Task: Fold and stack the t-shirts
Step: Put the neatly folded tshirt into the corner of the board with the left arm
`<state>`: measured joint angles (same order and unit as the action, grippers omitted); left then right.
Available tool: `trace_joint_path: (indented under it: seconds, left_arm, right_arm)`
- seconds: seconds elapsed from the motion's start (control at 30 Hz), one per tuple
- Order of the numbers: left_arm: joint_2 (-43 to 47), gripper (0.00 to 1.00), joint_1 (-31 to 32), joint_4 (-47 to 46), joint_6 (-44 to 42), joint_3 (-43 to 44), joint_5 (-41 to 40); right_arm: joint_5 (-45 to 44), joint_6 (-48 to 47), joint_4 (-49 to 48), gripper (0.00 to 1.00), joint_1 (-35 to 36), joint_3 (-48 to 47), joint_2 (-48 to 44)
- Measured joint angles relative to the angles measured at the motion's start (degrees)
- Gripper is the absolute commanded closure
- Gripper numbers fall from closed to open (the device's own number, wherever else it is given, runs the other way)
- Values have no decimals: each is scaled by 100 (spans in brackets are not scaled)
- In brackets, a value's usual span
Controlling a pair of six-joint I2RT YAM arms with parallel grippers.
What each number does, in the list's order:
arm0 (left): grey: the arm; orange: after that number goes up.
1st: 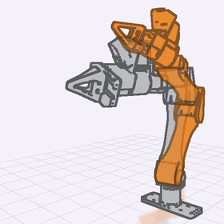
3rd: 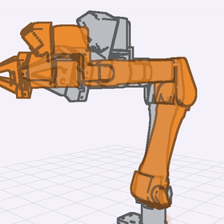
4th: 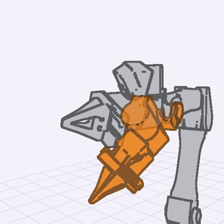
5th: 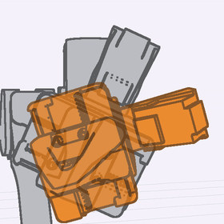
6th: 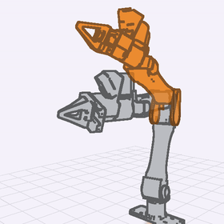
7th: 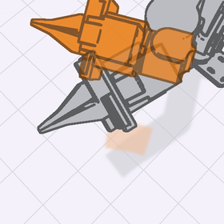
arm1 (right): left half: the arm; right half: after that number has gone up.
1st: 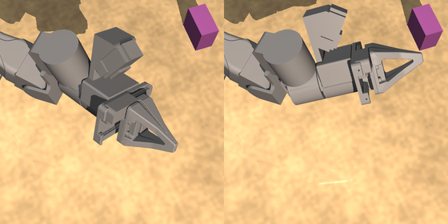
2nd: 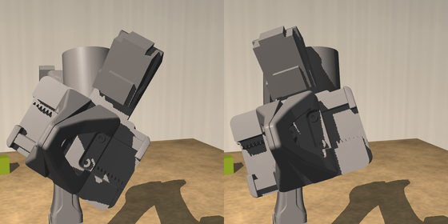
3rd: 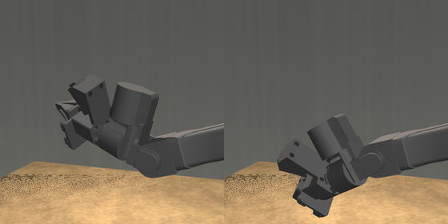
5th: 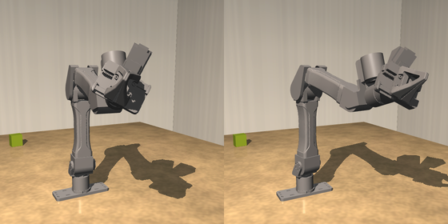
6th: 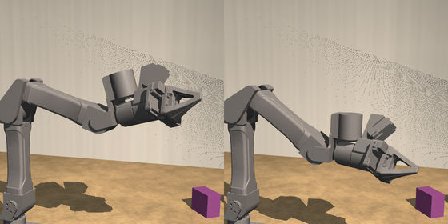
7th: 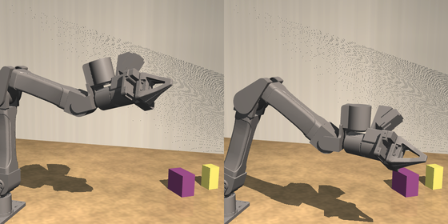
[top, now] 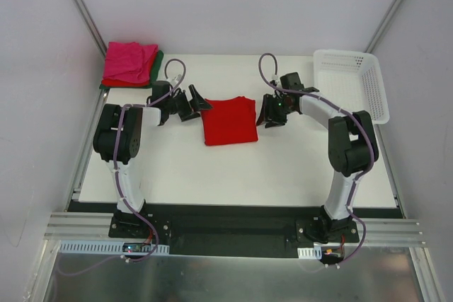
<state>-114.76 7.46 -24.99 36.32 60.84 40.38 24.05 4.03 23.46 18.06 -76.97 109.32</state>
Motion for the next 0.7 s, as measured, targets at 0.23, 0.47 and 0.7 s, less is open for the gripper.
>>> trace_joint_path:
  seconds: [0.23, 0.47, 0.7]
  left_arm:
    - [-2, 1, 162, 2, -133, 0, -35]
    - [-2, 1, 188, 4, -142, 0, -35]
    - [0, 2, 188, -4, -229, -31, -39]
  right_arm:
    - [-688, 22, 284, 67, 28, -422, 391]
    - [-1692, -59, 555, 99, 81, -772, 601]
    - [-2153, -175, 691, 99, 164, -1099, 887]
